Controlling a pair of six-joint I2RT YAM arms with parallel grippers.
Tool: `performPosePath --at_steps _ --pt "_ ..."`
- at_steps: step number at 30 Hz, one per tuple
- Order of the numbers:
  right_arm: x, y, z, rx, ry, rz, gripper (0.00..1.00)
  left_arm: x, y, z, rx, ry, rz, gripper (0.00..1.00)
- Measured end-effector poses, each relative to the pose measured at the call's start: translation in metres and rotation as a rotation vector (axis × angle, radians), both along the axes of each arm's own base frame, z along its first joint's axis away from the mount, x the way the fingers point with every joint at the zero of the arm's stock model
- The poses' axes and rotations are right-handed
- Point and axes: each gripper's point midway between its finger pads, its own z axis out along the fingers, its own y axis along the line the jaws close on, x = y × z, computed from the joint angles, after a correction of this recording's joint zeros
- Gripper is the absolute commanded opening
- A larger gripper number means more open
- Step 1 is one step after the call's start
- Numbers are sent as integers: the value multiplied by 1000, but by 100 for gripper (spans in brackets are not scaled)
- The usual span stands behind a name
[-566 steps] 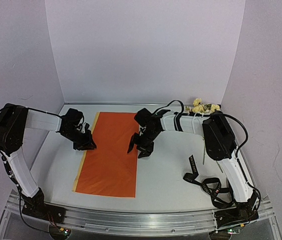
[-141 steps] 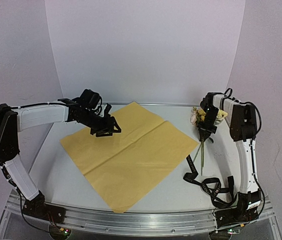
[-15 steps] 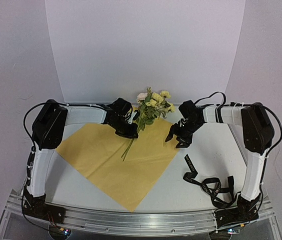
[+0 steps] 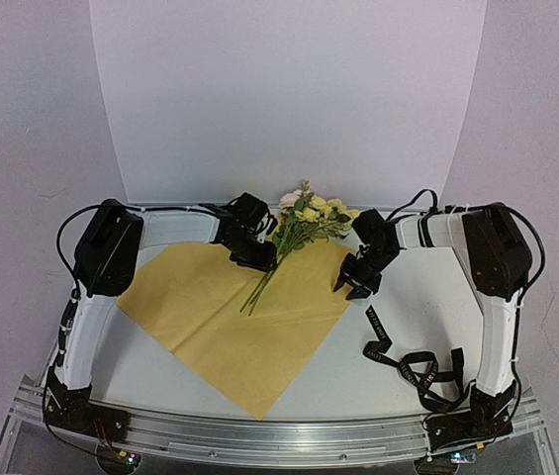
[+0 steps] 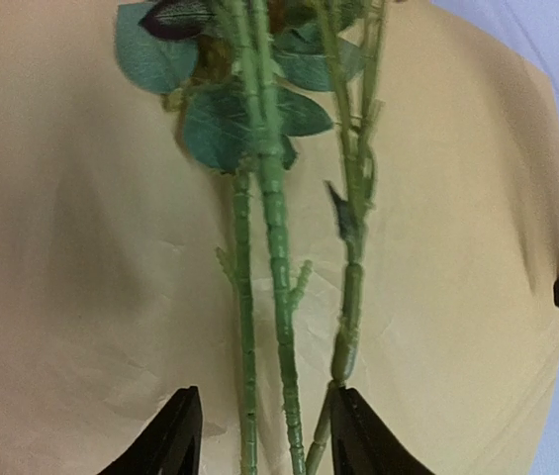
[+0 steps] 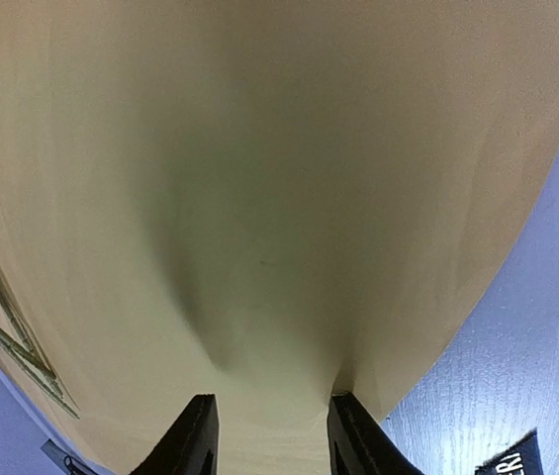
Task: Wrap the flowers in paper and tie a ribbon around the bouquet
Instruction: Place the fake flower on the flattened wrapping paper, then pick up the fake flower from the flattened wrapping paper.
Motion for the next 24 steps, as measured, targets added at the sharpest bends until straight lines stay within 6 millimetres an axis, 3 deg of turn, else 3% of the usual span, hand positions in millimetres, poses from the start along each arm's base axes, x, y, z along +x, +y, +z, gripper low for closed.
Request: performPosePath --at_steps 8,15,19,24 --pt "-4 -4 -2 -3 -6 -33 34 16 0 -3 38 -31 36 65" --pt "-28 -8 -4 -52 -15 -38 32 13 0 -27 91 -4 30 61" --pt "-45 -8 -5 -87 -17 -29 32 8 -4 -29 121 -27 17 61" --pt "-51 -7 -5 -107 -23 -24 31 1 -7 -31 144 -51 15 61"
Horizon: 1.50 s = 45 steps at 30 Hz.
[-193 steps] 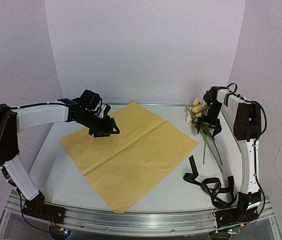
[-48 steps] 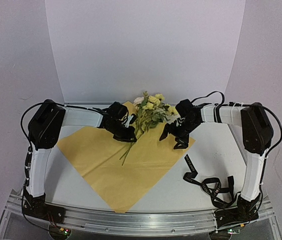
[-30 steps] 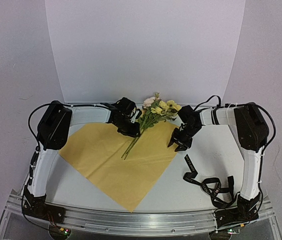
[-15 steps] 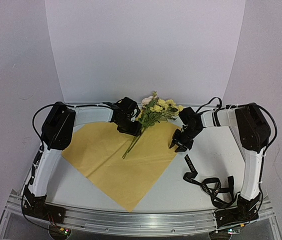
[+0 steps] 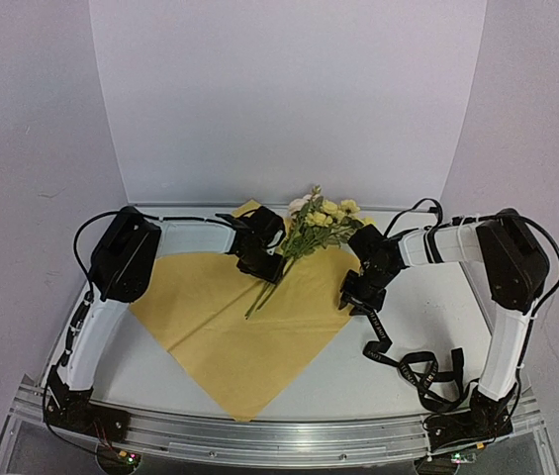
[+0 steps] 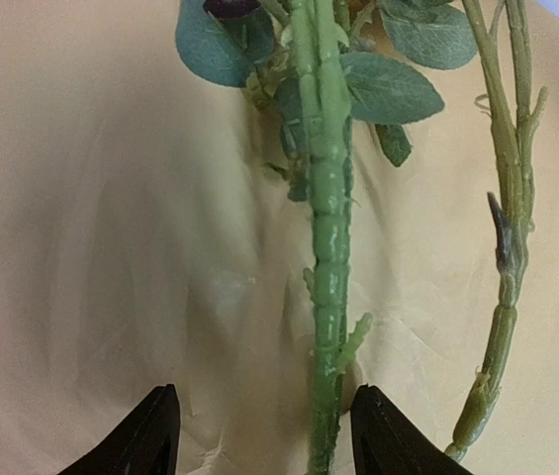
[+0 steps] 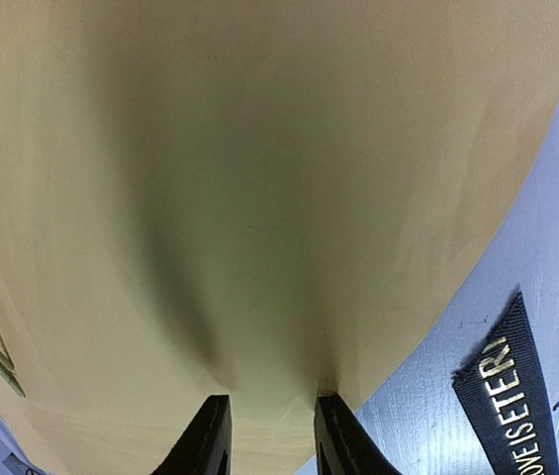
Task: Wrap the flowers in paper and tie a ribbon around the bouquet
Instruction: Pick up the fake flower from the flattened wrapping paper.
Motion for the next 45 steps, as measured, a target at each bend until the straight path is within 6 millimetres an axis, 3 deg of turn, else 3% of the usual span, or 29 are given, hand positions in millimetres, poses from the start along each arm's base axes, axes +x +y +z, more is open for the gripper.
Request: performPosePath --at_steps 5,8,13,18,21,25,32,45 --pt "-1 1 0 -6 -2 0 31 -12 8 5 7 8 3 70" --pt "-4 1 0 -13 -3 6 31 -14 11 21 -7 -5 6 75" --pt "-6 1 0 -20 -1 9 31 -10 6 59 -66 -57 11 75" --pt "-10 -2 -1 -40 0 9 31 -6 -6 73 -77 -82 -8 74" --pt "-16 -8 -1 -60 12 6 31 -8 -22 68 -68 -93 -31 74" --pt "-20 -13 -2 -78 24 4 31 -13 -34 46 -29 -79 -47 72" --pt "-22 -14 -2 -84 29 4 31 -14 -30 2 64 -43 -31 64" --pt "-26 -17 -2 -90 35 11 34 -5 -26 0 56 -50 -16 25"
